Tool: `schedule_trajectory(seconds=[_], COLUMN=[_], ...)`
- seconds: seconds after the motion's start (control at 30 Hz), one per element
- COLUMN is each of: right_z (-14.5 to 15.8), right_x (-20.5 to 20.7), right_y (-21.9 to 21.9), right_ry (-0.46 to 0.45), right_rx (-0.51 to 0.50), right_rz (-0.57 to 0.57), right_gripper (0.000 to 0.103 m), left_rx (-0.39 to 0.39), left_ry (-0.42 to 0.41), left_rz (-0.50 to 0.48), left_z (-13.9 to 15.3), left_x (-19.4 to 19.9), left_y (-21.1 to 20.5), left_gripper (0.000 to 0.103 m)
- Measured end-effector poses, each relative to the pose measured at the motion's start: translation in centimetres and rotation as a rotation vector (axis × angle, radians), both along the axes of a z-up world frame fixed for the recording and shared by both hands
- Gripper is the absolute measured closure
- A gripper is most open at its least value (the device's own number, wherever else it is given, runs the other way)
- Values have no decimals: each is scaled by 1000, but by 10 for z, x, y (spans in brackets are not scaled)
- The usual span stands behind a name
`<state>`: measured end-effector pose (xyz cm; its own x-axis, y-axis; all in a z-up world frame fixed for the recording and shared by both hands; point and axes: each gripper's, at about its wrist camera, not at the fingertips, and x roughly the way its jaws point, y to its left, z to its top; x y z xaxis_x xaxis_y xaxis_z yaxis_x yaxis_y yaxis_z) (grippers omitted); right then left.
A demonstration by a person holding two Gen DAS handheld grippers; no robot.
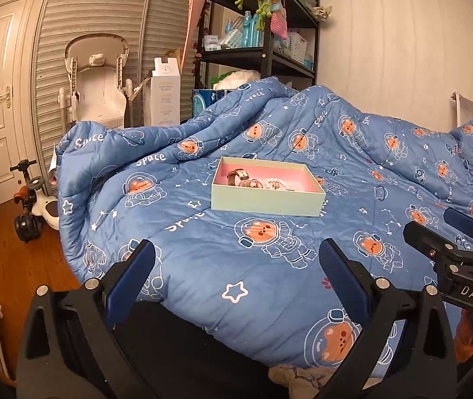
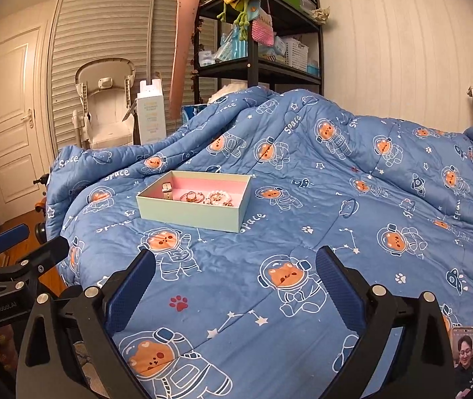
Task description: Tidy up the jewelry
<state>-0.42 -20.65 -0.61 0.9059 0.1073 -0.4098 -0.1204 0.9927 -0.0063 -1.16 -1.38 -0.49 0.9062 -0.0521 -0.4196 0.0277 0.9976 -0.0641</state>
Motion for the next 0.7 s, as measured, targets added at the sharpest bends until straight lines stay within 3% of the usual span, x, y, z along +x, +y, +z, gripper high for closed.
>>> schedule_trajectory(seconds=[0.7], right_z=[-2], right_x=[2], right_y=[-3], right_ry=[7], right_rx=[1], right_rz=[-10], right_gripper=[8], left_rx=[8], left_ry=[-3], left_rz=[3], left_z=[0], left_x=[-2], left_y=[0], left_gripper=[6])
